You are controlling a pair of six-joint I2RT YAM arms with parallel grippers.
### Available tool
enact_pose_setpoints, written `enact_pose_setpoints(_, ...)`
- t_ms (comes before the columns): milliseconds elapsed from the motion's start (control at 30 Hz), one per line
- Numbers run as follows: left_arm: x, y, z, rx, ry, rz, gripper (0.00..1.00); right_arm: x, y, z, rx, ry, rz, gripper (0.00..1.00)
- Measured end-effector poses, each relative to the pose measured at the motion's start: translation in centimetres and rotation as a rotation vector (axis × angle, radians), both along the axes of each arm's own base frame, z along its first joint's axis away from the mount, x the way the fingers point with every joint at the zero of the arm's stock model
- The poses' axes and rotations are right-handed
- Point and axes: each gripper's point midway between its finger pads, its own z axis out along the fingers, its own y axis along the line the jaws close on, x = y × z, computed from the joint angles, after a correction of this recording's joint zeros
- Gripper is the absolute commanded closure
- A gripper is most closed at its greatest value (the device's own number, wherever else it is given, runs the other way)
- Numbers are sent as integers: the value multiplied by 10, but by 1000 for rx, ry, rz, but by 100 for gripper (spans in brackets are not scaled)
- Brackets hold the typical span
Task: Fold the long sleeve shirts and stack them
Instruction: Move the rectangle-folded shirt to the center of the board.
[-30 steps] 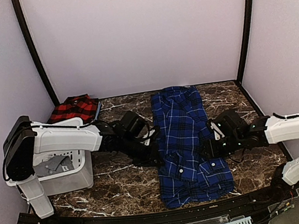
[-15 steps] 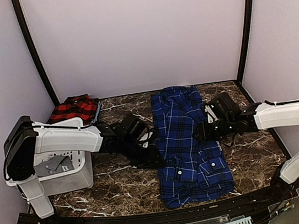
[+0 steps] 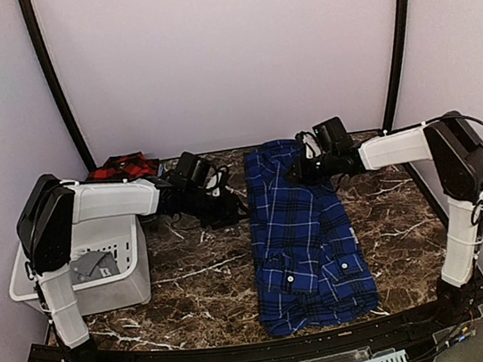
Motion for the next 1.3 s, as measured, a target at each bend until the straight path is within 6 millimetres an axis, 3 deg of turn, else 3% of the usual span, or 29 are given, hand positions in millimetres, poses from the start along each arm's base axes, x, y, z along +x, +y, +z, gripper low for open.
enact_pose_setpoints(133,22,-6,-22,-4,7,15,56,31,10,-12,56,14,30,81)
enact_pose_setpoints(233,33,-7,-42,14,23,28,55,49,12,-33,85,39,39,81)
enact_pose_setpoints(467,41,-12,-61,26,39,31,56,67,1,-79,108,135,17,81)
enact_pose_setpoints(600,42,-13,-61,18,41,35,60,72,0,-77,133,137,15,81)
enact_pose_setpoints(800,42,-18,-65,-7,58,37,75,76,1,-73,144,124,12,80)
enact_pose_setpoints(867,42,-21,-66,-17,66,37,81,76,1,-72,146,125,10,80)
enact_pose_setpoints(967,43,-28,-69,-31,76,31,98,78,2,-71,150,117,5,80)
enact_pose_setpoints(1133,41,-33,-73,-51,101,35,100,79,2,-69,159,115,1,79)
enact_pose_setpoints(1300,42,-25,-75,-52,107,63,100,79,7,-68,182,122,3,79)
